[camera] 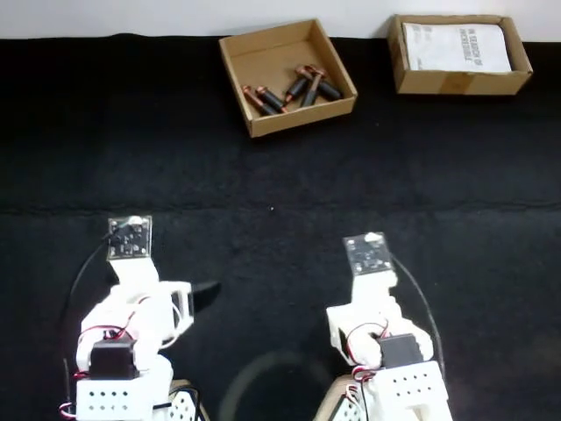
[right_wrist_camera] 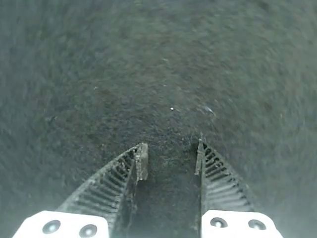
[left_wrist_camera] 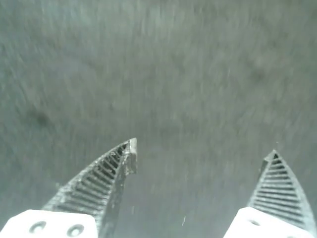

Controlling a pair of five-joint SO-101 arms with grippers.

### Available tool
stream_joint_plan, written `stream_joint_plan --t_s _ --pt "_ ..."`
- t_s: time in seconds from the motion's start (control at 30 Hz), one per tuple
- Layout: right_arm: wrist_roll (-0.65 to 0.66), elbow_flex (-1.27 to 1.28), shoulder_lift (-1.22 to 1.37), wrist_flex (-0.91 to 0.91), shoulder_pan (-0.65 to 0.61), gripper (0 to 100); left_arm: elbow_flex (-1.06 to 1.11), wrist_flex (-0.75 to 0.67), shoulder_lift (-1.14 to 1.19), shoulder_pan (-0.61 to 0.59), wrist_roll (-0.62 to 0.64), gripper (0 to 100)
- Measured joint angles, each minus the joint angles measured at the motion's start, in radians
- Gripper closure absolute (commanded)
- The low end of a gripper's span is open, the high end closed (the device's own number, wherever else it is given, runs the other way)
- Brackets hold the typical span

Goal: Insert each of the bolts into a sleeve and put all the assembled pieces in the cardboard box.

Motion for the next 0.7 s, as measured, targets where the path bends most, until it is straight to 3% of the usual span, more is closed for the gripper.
stream_joint_plan --t_s 0.23,0.47,0.57,0.7 --pt "-0.066 0.003 0.000 0.014 0.054 85.1 0.051 0.054 -0.006 -0.061 -0.051 66" --pt "-0.072 0.003 -0.002 0.046 0.060 85.1 0.051 0.061 -0.006 -0.083 -0.058 99" --pt "-0.072 0.003 -0.002 0.049 0.060 86.5 0.052 0.063 -0.006 -0.083 -0.058 97" --pt "-0.072 0.003 -0.002 0.049 0.066 99.8 0.054 0.063 -0.006 -0.083 -0.058 99"
